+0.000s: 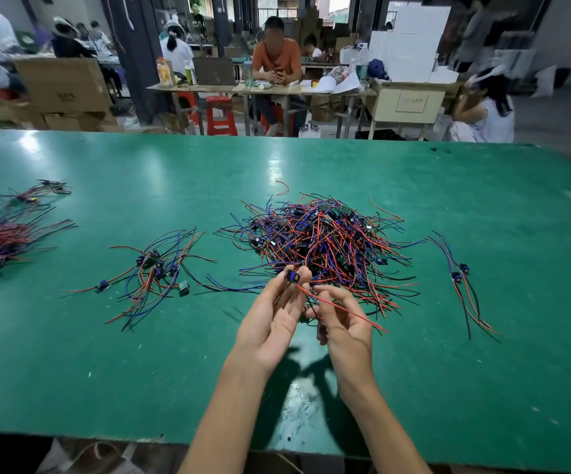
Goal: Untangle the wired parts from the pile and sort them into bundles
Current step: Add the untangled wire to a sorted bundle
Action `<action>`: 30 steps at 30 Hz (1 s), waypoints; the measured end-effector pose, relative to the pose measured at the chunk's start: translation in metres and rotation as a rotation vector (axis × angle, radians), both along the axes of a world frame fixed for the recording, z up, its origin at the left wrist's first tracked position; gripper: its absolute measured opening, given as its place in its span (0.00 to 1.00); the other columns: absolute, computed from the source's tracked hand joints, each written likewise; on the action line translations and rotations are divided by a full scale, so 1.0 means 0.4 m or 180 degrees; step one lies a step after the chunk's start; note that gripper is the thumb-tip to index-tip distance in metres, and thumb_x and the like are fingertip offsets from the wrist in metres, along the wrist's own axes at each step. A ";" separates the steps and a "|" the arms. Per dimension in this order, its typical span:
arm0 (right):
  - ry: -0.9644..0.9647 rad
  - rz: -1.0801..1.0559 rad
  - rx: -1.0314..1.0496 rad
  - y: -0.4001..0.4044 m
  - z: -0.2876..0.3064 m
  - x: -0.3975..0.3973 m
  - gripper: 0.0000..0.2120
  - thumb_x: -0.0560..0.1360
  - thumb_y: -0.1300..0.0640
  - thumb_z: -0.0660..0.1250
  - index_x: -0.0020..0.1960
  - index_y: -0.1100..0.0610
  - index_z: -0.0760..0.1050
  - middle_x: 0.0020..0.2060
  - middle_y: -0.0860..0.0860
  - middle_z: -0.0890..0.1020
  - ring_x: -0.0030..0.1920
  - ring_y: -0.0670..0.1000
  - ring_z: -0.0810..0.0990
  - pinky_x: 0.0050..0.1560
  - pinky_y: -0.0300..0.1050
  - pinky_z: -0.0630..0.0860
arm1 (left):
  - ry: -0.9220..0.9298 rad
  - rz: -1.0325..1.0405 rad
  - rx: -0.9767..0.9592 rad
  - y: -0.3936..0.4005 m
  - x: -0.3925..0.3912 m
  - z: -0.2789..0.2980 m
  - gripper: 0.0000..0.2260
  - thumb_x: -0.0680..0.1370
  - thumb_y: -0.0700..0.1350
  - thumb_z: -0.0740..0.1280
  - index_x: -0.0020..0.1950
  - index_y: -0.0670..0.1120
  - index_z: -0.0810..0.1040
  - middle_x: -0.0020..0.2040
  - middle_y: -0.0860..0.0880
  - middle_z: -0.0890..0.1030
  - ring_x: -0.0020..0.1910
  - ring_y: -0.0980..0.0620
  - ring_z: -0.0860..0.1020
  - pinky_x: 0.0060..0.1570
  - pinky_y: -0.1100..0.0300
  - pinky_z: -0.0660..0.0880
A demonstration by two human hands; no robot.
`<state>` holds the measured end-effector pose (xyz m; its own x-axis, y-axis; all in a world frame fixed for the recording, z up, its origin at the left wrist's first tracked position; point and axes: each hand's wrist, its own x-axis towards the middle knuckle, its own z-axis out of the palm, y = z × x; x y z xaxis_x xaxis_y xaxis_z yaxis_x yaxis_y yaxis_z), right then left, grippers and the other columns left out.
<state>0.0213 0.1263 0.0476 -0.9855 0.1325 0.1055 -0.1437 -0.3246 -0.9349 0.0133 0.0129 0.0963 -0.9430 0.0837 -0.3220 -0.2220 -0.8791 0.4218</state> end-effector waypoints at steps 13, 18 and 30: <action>-0.0869 0.1191 -0.0339 0.020 0.020 0.039 0.10 0.73 0.53 0.77 0.53 0.52 0.83 0.43 0.54 0.84 0.32 0.46 0.75 0.30 0.38 0.72 | 0.0470 0.0364 -0.0550 0.009 0.010 0.009 0.10 0.78 0.42 0.66 0.58 0.41 0.78 0.58 0.42 0.84 0.55 0.49 0.84 0.50 0.61 0.82; -0.1479 0.0695 -0.1418 0.009 0.070 0.035 0.11 0.65 0.55 0.77 0.47 0.51 0.87 0.44 0.48 0.86 0.32 0.41 0.79 0.32 0.31 0.77 | 0.0602 0.0451 -0.0973 0.011 0.018 -0.009 0.10 0.78 0.45 0.67 0.58 0.45 0.79 0.57 0.47 0.85 0.54 0.52 0.84 0.56 0.62 0.80; -0.0937 0.0296 -0.1673 -0.030 0.101 0.042 0.09 0.80 0.63 0.66 0.57 0.61 0.81 0.46 0.55 0.86 0.41 0.46 0.85 0.41 0.35 0.81 | 0.0553 0.0723 -0.0925 0.037 0.041 -0.049 0.17 0.74 0.45 0.71 0.60 0.39 0.78 0.53 0.41 0.86 0.45 0.51 0.85 0.48 0.63 0.81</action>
<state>0.0381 0.1143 0.0882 -0.9733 0.0050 -0.2293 0.1474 -0.7522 -0.6422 0.0297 0.0278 0.0769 -0.9695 -0.2039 -0.1357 0.0605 -0.7363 0.6739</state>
